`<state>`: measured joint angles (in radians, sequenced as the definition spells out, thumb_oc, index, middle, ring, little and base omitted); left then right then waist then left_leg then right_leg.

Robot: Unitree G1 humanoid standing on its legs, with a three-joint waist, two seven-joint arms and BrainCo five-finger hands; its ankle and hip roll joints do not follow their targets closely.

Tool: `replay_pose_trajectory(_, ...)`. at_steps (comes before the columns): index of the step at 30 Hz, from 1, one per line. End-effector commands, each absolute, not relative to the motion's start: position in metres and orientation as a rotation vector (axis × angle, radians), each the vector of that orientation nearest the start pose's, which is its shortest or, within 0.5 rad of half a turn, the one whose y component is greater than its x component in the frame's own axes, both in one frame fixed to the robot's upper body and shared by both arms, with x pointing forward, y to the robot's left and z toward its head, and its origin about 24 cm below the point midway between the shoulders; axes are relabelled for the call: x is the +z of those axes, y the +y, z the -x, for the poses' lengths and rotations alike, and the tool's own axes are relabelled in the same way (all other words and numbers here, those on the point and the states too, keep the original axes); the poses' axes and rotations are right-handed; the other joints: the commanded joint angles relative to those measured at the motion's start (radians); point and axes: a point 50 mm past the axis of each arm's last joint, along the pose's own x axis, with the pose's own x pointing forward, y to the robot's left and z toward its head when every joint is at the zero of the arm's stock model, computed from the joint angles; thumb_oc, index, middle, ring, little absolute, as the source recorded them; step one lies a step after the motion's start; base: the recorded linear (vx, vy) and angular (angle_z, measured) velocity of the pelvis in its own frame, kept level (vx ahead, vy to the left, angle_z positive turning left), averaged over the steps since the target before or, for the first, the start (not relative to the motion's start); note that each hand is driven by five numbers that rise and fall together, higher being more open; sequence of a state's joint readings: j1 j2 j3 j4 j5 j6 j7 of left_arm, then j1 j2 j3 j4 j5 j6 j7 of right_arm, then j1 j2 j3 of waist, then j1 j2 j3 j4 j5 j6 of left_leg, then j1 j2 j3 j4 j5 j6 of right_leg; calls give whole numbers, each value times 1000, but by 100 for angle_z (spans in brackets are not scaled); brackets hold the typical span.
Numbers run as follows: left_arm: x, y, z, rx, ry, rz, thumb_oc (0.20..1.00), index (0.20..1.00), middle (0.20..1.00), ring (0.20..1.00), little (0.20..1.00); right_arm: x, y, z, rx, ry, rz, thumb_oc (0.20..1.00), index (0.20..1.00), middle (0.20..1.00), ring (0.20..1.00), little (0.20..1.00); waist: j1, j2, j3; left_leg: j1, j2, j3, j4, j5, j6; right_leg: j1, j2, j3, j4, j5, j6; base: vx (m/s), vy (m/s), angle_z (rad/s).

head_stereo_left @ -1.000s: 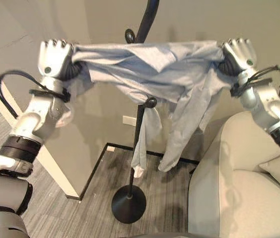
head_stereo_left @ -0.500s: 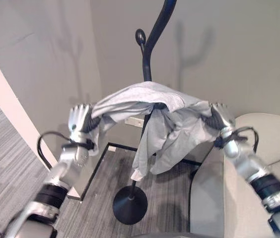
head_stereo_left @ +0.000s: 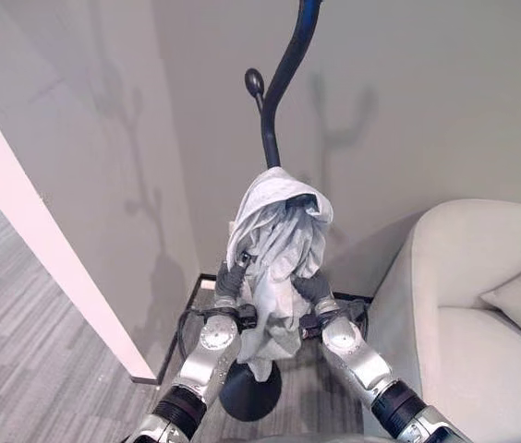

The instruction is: Hang the clothes on the sofa on the clothes rack.

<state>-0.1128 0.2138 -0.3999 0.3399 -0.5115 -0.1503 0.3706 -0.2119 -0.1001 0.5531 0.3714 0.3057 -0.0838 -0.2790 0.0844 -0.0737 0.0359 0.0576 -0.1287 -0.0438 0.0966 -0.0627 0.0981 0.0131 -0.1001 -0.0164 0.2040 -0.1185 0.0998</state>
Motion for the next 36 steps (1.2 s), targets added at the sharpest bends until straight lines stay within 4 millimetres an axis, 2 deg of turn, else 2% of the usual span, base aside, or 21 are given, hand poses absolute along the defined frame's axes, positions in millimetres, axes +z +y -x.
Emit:
replay_pose_trajectory(1,-9,130,-256,70,213,220,1000,1000,1000,1000,1000,28,-59,-271,273,59,-106,1000,1000,1000,1000,1000,1,12,-22,64,35,-81,-165,37,-11,16,27,-39,-1,94,14,0,0,0)
replay_pose_trajectory(6,-11,146,-254,108,206,160,1000,1000,1000,1000,1000,33,-83,-276,220,8,-7,1000,1000,1000,1000,1000,2,14,-30,67,36,-70,-166,33,-11,19,25,-41,-7,87,13,0,0,0)
replay_pose_trajectory(8,-17,162,-249,153,228,131,1000,1000,1000,1000,1000,30,-101,-276,171,7,54,1000,1000,1000,1000,1000,1,16,-32,70,37,-65,-168,30,-11,20,25,-41,-12,84,14,-3,5,-3)
replay_pose_trajectory(11,-20,167,-246,169,240,121,1000,1000,1000,1000,1000,29,-107,-274,155,10,57,1000,1000,1000,1000,1000,1,16,-33,71,37,-63,-168,29,-11,20,25,-41,-12,83,14,-3,7,-5)
replay_pose_trajectory(12,-28,182,-238,207,273,94,1000,1000,1000,1000,1000,26,-121,-271,119,16,75,1000,1000,1000,1000,1000,-1,17,-32,72,37,-60,-168,28,-10,19,23,-40,-10,84,15,0,0,0)
replay_pose_trajectory(14,-42,202,-223,247,332,33,1000,1000,1000,1000,1000,19,-135,-262,93,43,64,1000,1000,1000,1000,1000,-2,17,-32,73,37,-57,-169,27,-11,18,22,-40,-9,86,16,0,0,0)
replay_pose_trajectory(16,-47,208,-218,260,351,26,1000,1000,1000,1000,1000,17,-138,-260,90,49,72,1000,1000,1000,1000,1000,-3,16,-31,73,37,-56,-169,26,-11,18,21,-40,-10,86,16,0,0,0)
replay_pose_trajectory(17,-54,219,-210,284,386,-4,1000,1000,1000,1000,1000,10,-146,-253,77,72,90,1000,1000,1000,1000,1000,-3,17,-29,72,36,-55,-169,27,-11,16,20,-41,-9,88,17,0,0,0)
replay_pose_trajectory(19,-60,228,-202,306,414,-17,1000,1000,1000,1000,1000,5,-154,-247,67,91,89,1000,1000,1000,1000,1000,-6,18,-27,70,36,-54,-169,26,-10,14,20,-40,-7,87,18,0,0,0)
replay_pose_trajectory(20,-60,228,-202,306,414,-17,1000,1000,1000,1000,1000,5,-154,-247,67,92,89,1000,1000,1000,1000,1000,-6,18,-27,70,36,-53,-169,26,-10,13,20,-40,-7,87,18,-36,17,1)
replay_pose_trajectory(21,-69,237,-192,351,458,4,1000,1000,1000,1000,1000,1,-160,-239,70,108,72,1000,1000,1000,1000,1000,-11,20,-23,67,36,-49,-167,26,-10,5,19,-40,-3,90,19,-39,18,-1)
replay_pose_trajectory(24,-76,246,-182,396,492,4,1000,1000,1000,1000,1000,-4,-167,-232,53,124,10,1000,1000,1000,1000,1000,-16,22,-19,65,37,-42,-167,26,-10,-2,20,-38,-2,90,20,-15,8,0)
replay_pose_trajectory(26,-90,260,-162,507,564,70,1000,1000,1000,1000,1000,-15,-178,-221,-5,162,-136,1000,1000,1000,1000,1000,-23,23,-11,61,38,-27,-166,26,-10,-11,21,-38,1,94,22,-31,14,-4)
replay_pose_trajectory(27,-90,260,-163,507,564,70,1000,1000,1000,1000,1000,-15,-178,-221,-5,162,-136,1000,1000,1000,1000,1000,-23,22,-11,61,38,-27,-166,26,-10,-12,21,-37,2,94,22,-27,7,-8)
replay_pose_trajectory(29,-101,267,-147,566,620,107,1000,1000,1000,1000,1000,-33,-183,-210,-79,231,-282,1000,1000,1000,1000,1000,-27,23,-5,59,38,-17,-166,25,-10,-21,19,-38,10,99,26,-25,19,-16)
replay_pose_trajectory(30,-116,269,-128,620,707,153,1000,1000,1000,1000,1000,-64,-183,-193,-182,355,-464,1000,1000,1000,1000,1000,-30,23,-3,58,38,-11,-166,23,-11,-24,17,-40,16,104,27,-16,31,-20)
replay_pose_trajectory(32,-135,266,-105,633,849,199,1000,1000,1000,1000,1000,-103,-181,-169,-296,546,-605,1000,1000,1000,1000,1000,-31,24,-2,60,37,-10,-165,22,-13,-24,17,-42,20,101,26,-5,21,-11)
replay_pose_trajectory(33,-135,267,-105,633,848,199,1000,1000,1000,1000,1000,-103,-181,-169,-296,544,-606,1000,1000,1000,1000,1000,-31,23,0,60,37,-10,-165,21,-13,-23,17,-42,20,100,26,0,0,0)
replay_pose_trajectory(34,-149,267,-82,647,984,204,1000,1000,1000,1000,1000,-132,-176,-147,-387,725,-701,1000,1000,1000,1000,1000,-27,25,1,63,36,-13,-165,20,-14,-22,18,-44,21,94,23,0,0,0)
replay_pose_trajectory(35,-154,265,-73,630,1048,197,1000,1000,1000,1000,1000,-150,-175,-126,-473,851,-766,1000,1000,1000,1000,1000,-25,25,0,71,34,-19,-167,16,-15,-13,17,-48,21,84,21,0,0,0)
replay_pose_trajectory(36,-157,264,-66,625,1091,185,1000,1000,1000,1000,1000,-159,-175,-116,-531,922,-795,1000,1000,1000,1000,1000,-21,26,-7,68,33,-20,-168,17,-16,-12,19,-49,17,84,19,32,11,1)
